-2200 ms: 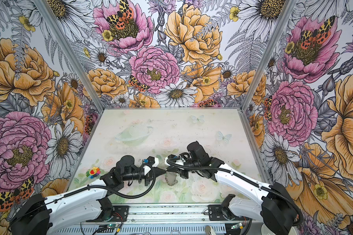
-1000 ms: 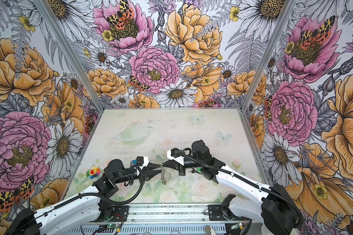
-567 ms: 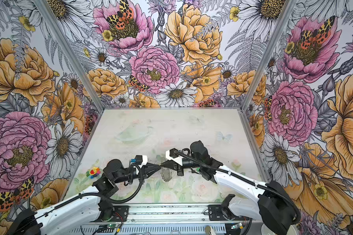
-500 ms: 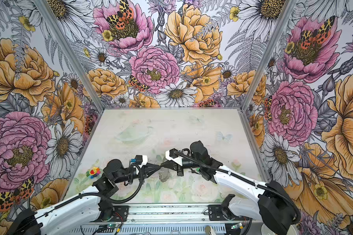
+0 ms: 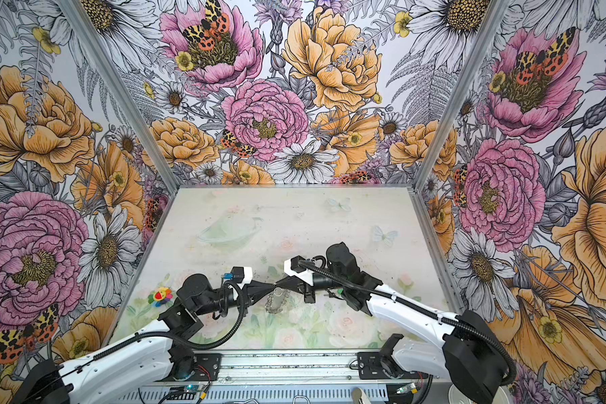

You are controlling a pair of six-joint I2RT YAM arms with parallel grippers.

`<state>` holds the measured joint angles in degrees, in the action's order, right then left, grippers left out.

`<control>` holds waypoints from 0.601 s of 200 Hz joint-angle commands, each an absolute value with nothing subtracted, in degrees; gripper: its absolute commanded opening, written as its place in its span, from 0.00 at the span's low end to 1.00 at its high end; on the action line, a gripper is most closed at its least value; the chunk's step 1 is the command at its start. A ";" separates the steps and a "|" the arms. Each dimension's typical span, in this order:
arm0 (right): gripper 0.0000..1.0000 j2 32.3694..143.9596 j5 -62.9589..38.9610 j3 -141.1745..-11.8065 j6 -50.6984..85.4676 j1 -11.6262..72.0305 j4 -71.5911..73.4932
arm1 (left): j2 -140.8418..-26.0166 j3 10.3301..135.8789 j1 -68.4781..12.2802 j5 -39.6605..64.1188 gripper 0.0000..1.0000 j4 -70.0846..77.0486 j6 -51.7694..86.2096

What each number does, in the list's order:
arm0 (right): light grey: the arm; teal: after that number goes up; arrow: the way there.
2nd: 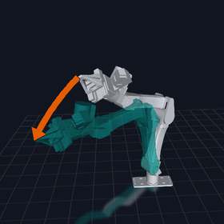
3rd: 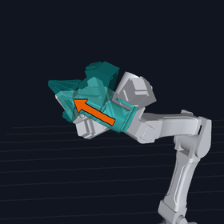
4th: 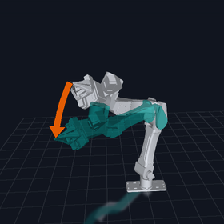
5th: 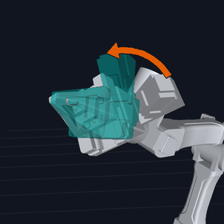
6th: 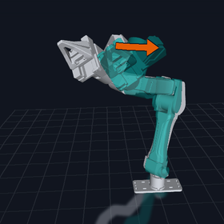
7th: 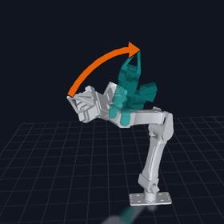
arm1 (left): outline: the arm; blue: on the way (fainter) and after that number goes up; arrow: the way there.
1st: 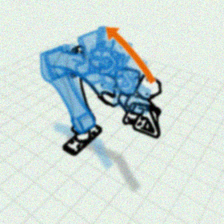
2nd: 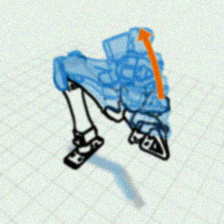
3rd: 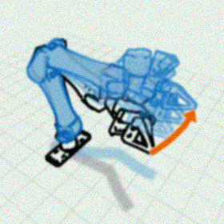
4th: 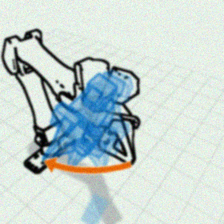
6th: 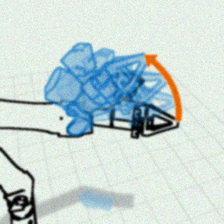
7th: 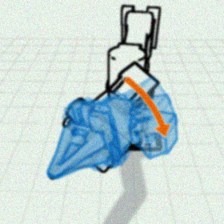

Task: Attach keys to a key ring
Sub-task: Insert the key into the keyring.

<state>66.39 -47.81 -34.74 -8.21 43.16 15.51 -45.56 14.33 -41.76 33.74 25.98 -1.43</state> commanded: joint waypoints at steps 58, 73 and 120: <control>0.16 61.69 -39.67 -39.27 -22.37 43.53 -4.37 | -49.31 18.01 -44.01 29.79 0.00 19.01 -8.33; 0.19 60.79 -38.94 -39.54 -23.88 43.37 -6.33 | -50.13 18.65 -44.16 30.34 0.00 18.27 -8.99; 0.17 62.63 -40.67 -41.00 -24.31 43.59 -7.77 | -50.87 19.27 -44.86 31.56 0.00 17.58 -9.55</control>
